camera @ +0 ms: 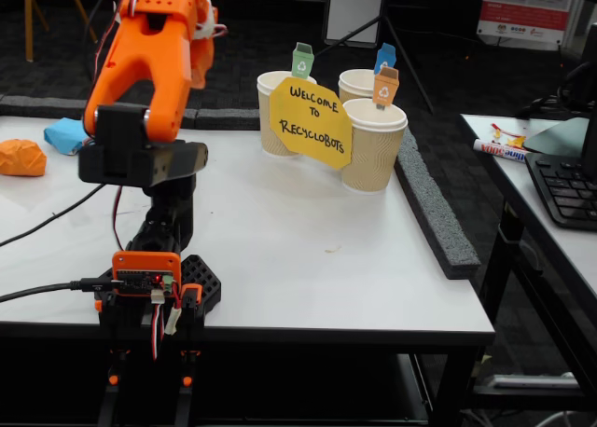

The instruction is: Sort rubbish by color.

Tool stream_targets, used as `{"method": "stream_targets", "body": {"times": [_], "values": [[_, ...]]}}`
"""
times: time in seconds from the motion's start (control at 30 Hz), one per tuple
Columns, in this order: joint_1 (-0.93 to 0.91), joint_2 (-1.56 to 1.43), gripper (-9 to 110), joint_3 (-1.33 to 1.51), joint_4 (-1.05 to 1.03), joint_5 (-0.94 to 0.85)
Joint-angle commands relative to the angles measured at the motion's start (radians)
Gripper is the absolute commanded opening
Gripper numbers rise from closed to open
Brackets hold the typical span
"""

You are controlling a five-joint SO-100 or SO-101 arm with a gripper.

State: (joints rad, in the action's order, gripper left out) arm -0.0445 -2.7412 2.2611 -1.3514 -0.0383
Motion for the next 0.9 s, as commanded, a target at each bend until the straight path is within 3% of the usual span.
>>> {"method": "stream_targets", "body": {"times": [0.0, 0.37, 0.87], "values": [[0.138, -0.009, 7, -0.170, -0.051, -0.021], [0.499, -0.009, 6, -0.241, -0.123, -0.021], [0.614, -0.009, 6, -0.235, -0.101, -0.021]]}}
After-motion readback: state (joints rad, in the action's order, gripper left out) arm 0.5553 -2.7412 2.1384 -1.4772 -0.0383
